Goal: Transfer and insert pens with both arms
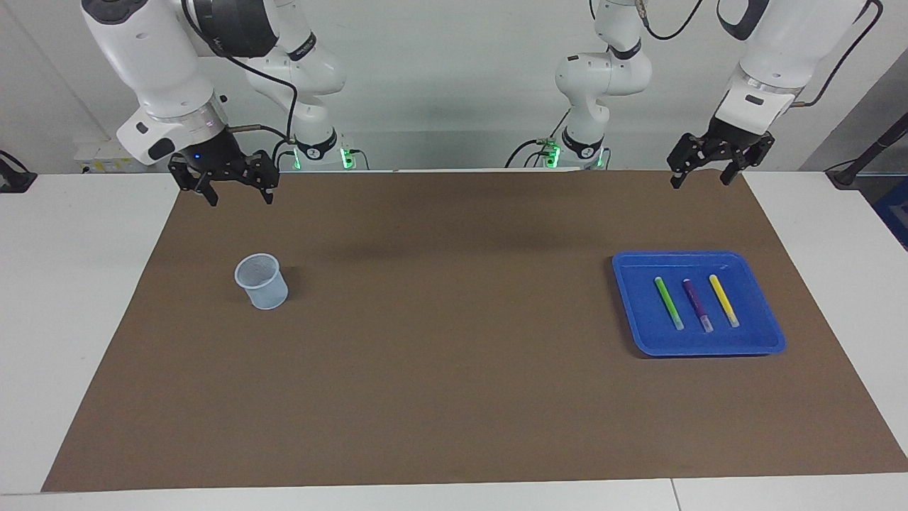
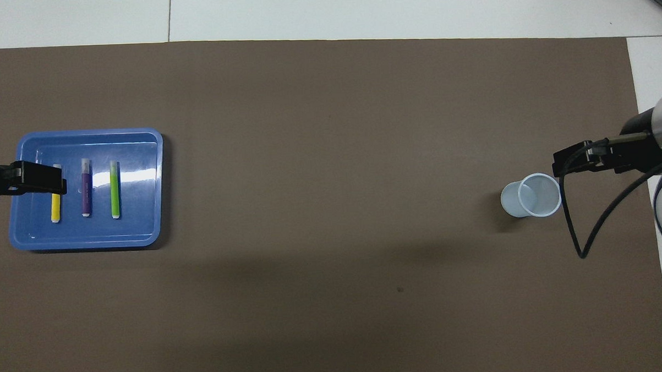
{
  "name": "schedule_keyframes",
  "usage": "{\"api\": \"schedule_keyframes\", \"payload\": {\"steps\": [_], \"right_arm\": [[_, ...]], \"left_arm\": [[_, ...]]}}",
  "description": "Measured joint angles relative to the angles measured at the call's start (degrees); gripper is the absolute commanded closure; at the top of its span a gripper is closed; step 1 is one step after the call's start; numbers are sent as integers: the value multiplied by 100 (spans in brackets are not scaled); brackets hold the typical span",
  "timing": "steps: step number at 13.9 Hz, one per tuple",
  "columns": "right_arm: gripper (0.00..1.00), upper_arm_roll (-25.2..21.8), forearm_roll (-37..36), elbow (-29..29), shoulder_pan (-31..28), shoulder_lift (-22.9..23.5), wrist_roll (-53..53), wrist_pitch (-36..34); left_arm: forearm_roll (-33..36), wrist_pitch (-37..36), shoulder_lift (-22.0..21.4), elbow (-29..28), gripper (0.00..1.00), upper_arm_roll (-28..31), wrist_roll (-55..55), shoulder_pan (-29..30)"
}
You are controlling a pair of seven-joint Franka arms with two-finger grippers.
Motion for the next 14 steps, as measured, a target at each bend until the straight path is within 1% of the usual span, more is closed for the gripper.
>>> {"api": "schedule_keyframes", "payload": {"steps": [14], "right_arm": [[0,0,0,0,0,0,0,0]], "left_arm": [[-93,-4,0,10,0,68,-2,54]]}}
